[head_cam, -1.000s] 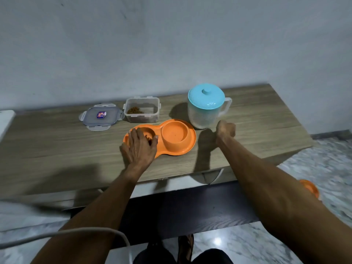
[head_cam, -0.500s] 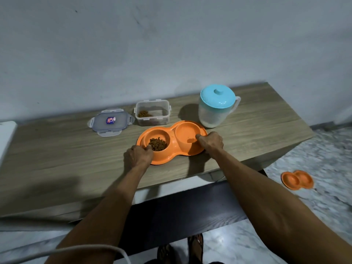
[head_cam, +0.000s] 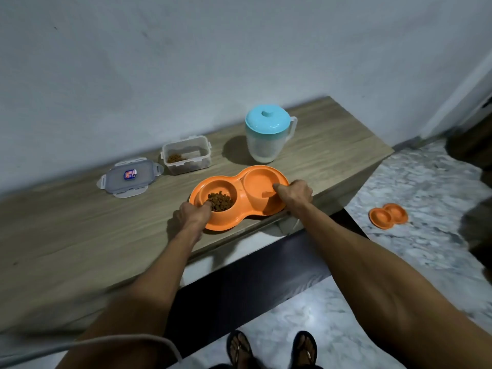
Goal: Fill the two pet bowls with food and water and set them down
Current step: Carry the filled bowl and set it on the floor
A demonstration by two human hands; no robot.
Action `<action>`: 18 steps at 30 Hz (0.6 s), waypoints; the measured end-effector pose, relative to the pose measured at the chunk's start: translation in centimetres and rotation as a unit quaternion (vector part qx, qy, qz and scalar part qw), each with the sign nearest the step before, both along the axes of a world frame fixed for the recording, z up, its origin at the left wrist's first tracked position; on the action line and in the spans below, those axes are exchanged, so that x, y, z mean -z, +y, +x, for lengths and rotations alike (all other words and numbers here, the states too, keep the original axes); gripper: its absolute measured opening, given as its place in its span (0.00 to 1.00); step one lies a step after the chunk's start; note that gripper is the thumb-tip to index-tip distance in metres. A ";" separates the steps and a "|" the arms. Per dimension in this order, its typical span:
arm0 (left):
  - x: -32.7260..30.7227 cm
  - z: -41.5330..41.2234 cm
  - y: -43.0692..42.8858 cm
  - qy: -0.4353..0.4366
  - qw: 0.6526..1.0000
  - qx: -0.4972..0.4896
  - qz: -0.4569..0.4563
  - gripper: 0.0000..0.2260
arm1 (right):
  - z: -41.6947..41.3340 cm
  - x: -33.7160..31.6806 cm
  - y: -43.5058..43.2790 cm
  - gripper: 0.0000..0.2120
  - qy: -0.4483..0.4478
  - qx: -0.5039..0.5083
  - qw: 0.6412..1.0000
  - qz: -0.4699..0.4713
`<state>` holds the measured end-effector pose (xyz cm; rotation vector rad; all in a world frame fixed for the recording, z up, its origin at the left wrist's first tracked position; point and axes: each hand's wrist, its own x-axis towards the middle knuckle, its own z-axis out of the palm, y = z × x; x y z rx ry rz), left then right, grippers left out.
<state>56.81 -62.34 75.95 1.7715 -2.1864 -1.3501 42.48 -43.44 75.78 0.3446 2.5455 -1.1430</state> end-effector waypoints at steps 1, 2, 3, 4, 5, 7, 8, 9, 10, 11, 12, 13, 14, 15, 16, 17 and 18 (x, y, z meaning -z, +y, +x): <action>-0.1 -0.4 0.7 0.011 1.000 0.001 0.004 0.22 | -0.1 -0.3 0.9 0.23 0.001 0.007 1.000 -0.008; -0.3 -0.9 1.3 0.018 1.000 0.003 0.004 0.22 | -0.2 -0.5 1.7 0.24 0.001 0.013 1.000 -0.013; -0.5 -1.3 2.1 0.029 1.000 0.007 0.009 0.22 | -0.3 -0.7 2.8 0.25 0.004 0.020 1.000 -0.019; -0.5 -2.0 3.3 0.040 0.999 0.013 0.015 0.23 | -0.4 -1.1 4.4 0.26 0.007 0.029 0.999 -0.026; -0.4 -2.7 4.5 0.046 0.998 0.022 0.021 0.23 | -0.6 -1.5 6.1 0.26 0.013 0.039 0.999 -0.033; -0.5 -4.1 7.0 0.058 0.997 0.043 0.025 0.24 | -1.0 -2.1 9.4 0.27 0.022 0.065 0.997 -0.032; -0.8 -4.8 8.7 0.060 0.996 0.056 0.023 0.24 | -1.2 -2.6 11.4 0.27 0.028 0.078 0.996 -0.029; -1.0 -5.6 10.4 0.065 0.995 0.070 0.020 0.25 | -1.5 -3.0 13.4 0.27 0.032 0.089 0.995 -0.029; -1.1 -6.4 12.2 0.071 0.994 0.082 0.019 0.27 | -1.7 -3.3 15.4 0.28 0.034 0.099 0.994 -0.034; -1.4 -7.1 13.9 0.079 0.992 0.092 0.022 0.28 | -2.0 -3.6 17.2 0.29 0.035 0.109 0.993 -0.036; -1.6 -7.9 15.9 0.084 0.991 0.103 0.025 0.29 | -2.4 -3.8 19.4 0.30 0.036 0.119 0.992 -0.038; -1.8 -8.7 17.9 0.087 0.989 0.116 0.024 0.29 | -2.8 -4.0 21.7 0.31 0.037 0.127 0.990 -0.044; -1.8 -9.5 20.0 0.086 0.988 0.127 0.021 0.28 | -3.3 -4.0 24.0 0.31 0.037 0.134 0.989 -0.048; -2.0 -10.3 22.1 0.088 0.987 0.134 0.017 0.27 | -3.8 -4.1 26.3 0.30 0.040 0.137 0.989 -0.047; -2.4 -10.9 24.0 0.093 0.986 0.139 0.015 0.27 | -4.2 -4.2 28.2 0.29 0.043 0.138 0.988 -0.046; -2.6 -11.7 26.2 0.097 0.985 0.145 0.012 0.26 | -4.5 -4.4 30.6 0.27 0.048 0.143 0.988 -0.046; -2.6 -12.5 28.3 0.098 0.984 0.151 0.011 0.25 | -4.8 -4.9 32.8 0.25 0.057 0.148 0.986 -0.046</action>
